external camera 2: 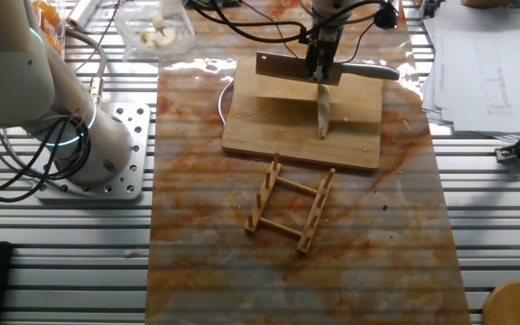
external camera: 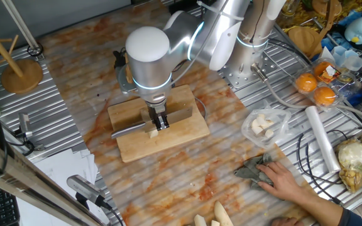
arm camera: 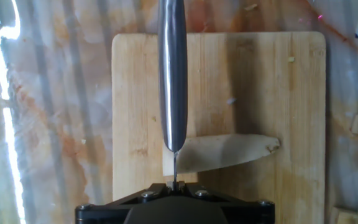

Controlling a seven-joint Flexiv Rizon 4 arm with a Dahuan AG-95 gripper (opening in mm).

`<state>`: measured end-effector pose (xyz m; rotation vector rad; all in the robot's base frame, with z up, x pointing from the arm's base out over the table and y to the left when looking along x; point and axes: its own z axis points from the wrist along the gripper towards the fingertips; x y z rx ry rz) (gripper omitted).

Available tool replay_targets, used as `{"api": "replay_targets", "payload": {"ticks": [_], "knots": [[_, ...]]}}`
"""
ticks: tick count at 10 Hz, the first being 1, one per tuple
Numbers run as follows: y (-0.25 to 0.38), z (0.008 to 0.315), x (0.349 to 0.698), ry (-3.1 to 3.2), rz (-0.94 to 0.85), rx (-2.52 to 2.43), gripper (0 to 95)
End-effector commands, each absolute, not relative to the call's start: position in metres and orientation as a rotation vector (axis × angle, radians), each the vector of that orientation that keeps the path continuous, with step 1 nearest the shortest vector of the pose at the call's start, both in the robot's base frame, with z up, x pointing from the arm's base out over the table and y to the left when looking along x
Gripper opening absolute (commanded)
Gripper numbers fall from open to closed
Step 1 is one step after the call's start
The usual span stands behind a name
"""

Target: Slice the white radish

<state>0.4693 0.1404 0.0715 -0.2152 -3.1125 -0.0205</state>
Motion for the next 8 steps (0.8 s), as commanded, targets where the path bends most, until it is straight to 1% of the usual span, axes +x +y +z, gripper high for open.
{"api": "replay_targets", "payload": {"ticks": [1, 3, 8], "knots": [[0.141, 0.067, 0.47, -3.116, -0.02, -0.213, 0.0], [0.141, 0.066, 0.47, -3.113, -0.024, -0.199, 0.0], [0.144, 0.045, 0.466, -3.093, -0.027, -0.18, 0.0]]}}
